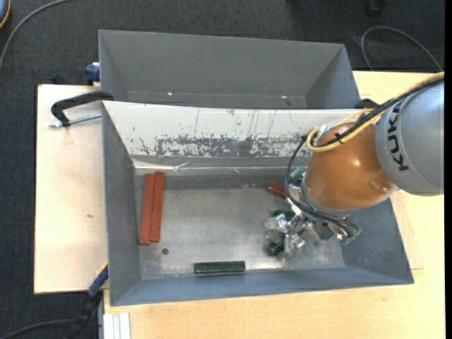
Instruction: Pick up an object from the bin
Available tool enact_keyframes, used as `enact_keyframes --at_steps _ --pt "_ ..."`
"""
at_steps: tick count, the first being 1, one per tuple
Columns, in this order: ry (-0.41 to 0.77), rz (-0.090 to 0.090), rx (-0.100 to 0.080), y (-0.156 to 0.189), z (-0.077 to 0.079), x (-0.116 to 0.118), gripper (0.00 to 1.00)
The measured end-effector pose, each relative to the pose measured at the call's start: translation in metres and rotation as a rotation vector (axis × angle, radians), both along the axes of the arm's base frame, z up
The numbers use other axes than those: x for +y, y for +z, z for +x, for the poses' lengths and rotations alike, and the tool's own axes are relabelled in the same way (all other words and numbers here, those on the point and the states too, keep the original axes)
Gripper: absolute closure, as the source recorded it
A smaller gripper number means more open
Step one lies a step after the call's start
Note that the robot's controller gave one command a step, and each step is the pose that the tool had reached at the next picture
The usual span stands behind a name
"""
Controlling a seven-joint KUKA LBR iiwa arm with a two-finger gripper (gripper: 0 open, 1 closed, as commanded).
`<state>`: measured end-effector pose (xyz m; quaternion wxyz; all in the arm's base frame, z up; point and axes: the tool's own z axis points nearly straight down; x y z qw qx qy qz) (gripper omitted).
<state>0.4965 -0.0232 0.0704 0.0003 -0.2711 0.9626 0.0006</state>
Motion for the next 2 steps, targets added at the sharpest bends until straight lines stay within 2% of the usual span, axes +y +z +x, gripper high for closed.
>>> enact_keyframes --at_steps 1,2 --pt "0.201 0.000 -0.002 0.000 -0.001 0.009 1.00" --pt "0.136 -0.001 -0.016 0.149 0.025 0.013 1.00"
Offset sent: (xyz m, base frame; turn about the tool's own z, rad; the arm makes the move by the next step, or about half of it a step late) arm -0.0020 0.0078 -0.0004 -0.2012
